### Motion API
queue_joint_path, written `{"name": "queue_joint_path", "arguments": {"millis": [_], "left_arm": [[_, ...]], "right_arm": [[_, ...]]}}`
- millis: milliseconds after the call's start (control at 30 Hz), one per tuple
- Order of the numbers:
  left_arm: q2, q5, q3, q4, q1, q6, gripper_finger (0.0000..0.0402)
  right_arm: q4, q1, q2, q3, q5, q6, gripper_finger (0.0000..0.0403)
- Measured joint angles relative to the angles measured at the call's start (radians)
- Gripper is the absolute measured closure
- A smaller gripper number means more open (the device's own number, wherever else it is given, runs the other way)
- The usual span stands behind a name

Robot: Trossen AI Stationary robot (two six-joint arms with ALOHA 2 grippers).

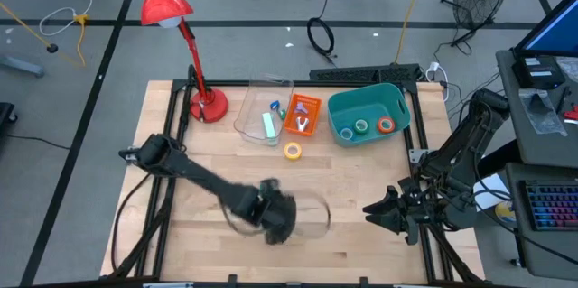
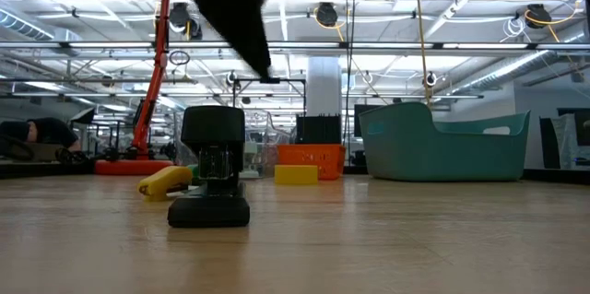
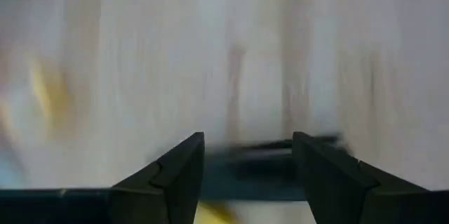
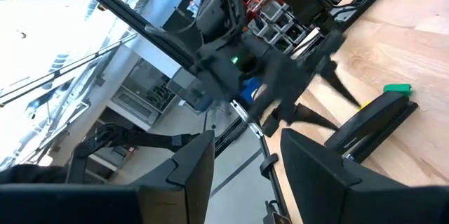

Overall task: Pick and place Stapler, Stapler remover, tape
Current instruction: Put the black stapler into the transparent bin

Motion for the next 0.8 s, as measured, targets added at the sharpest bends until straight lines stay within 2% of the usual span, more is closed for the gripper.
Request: {"name": "queue_joint_path", "arguments": {"millis": [67,100,200,267,500,600,800], "left_arm": [[-0.003,0.117,0.003,-0.068,0.052,-0.406,0.0181],[-0.003,0.186,0.003,-0.096,0.077,-0.534,0.0183],[0.0,0.379,0.002,-0.127,0.129,-0.748,0.019],[-0.001,0.463,0.003,-0.135,0.143,-0.848,0.0197],[-0.002,0.496,0.002,-0.11,0.195,-0.939,0.0193],[-0.002,0.563,0.002,-0.116,0.205,-0.944,0.0176],[-0.002,0.606,0.002,-0.108,0.194,-0.953,0.0129]], "right_arm": [[0.0,0.0,0.0,0.0,0.0,0.001,0.0245],[0.0,0.0,0.0,0.0,0.0,0.0,0.0245],[0.0,0.0,0.0,0.0,0.016,-0.003,0.0245],[0.0,-0.002,0.0,0.0,0.027,-0.011,0.0245],[0.0,-0.016,0.001,0.0,0.027,-0.029,0.0245],[0.0,-0.016,0.001,0.0,0.027,-0.035,0.0245],[0.0,-0.016,0.001,0.0,0.026,-0.017,0.0245]]}}
